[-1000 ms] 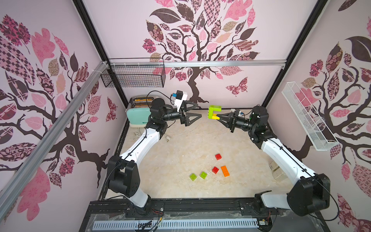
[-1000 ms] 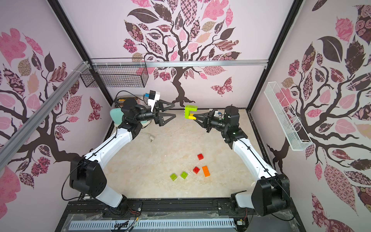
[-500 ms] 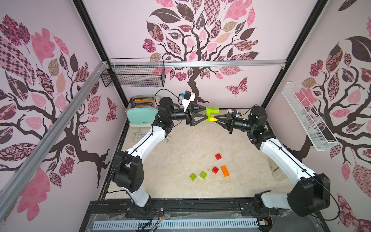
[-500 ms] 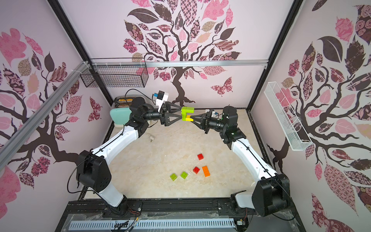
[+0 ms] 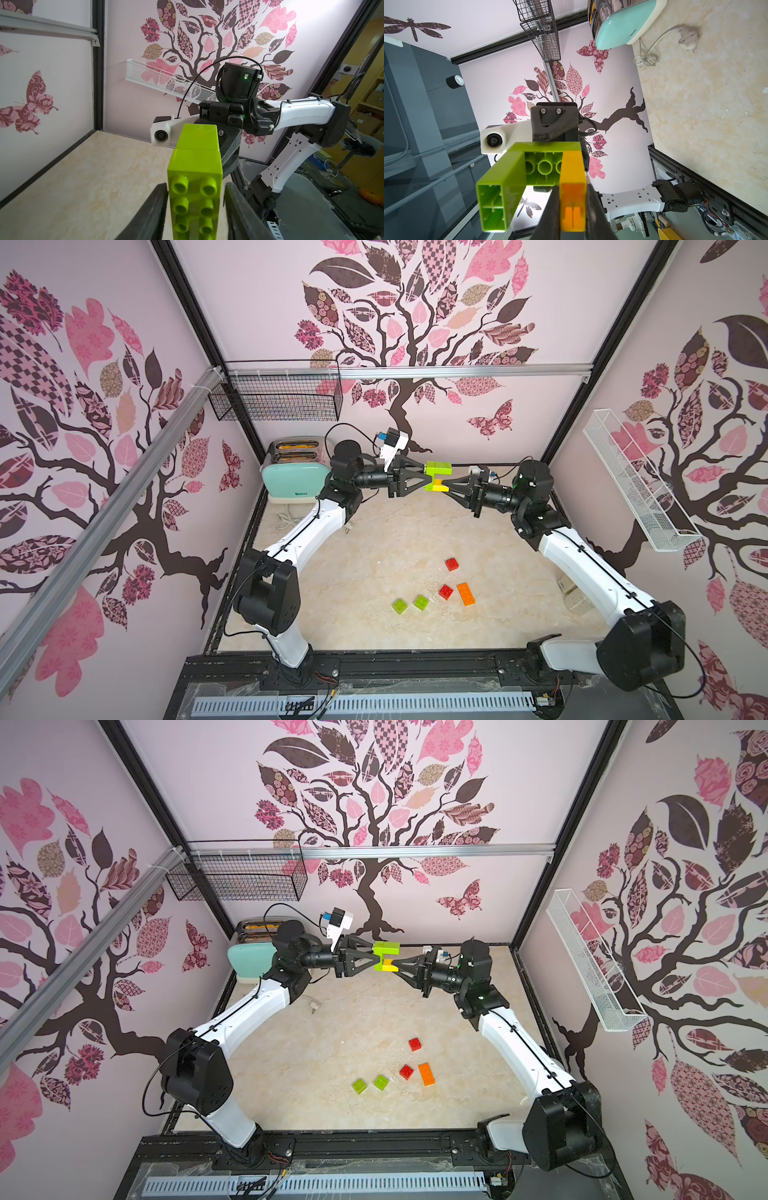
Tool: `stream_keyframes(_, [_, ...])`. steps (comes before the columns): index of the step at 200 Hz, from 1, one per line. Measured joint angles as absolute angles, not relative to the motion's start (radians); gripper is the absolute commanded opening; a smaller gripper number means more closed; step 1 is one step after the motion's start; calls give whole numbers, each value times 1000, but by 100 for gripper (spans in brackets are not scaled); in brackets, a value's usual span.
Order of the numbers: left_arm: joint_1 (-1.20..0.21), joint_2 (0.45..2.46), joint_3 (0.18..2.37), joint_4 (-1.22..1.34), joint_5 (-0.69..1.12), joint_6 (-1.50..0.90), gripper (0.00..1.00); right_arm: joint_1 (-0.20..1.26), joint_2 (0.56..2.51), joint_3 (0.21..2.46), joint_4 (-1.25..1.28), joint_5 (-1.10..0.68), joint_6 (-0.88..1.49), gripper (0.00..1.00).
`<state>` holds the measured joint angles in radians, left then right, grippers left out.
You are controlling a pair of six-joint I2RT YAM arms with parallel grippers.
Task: Assemble a giraffe with lego
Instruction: Place the lego brick at the center of the board.
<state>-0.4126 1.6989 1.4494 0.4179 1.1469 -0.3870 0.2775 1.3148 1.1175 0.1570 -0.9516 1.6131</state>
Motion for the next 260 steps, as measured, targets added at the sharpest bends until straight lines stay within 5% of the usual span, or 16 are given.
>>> stream_keyframes(55, [-413, 1699, 1449, 424, 1148, -392, 25, 278, 1315, 1118, 172, -955, 1625, 0])
stream_keyframes(103, [-414, 1699, 1449, 432, 1145, -395, 25, 278, 1314, 1100, 223, -954, 1665, 33])
stream_keyframes(176, [-380, 1684, 1412, 396, 1149, -376, 25, 212, 1138, 990, 217, -957, 1636, 62])
stream_keyframes(213, [-304, 1607, 1417, 16, 1118, -98, 24, 165, 1018, 1049, -159, -908, 1289, 77])
stream_keyframes(260, [-296, 1506, 1485, -593, 1001, 411, 23, 165, 944, 1176, -627, -698, 780, 83])
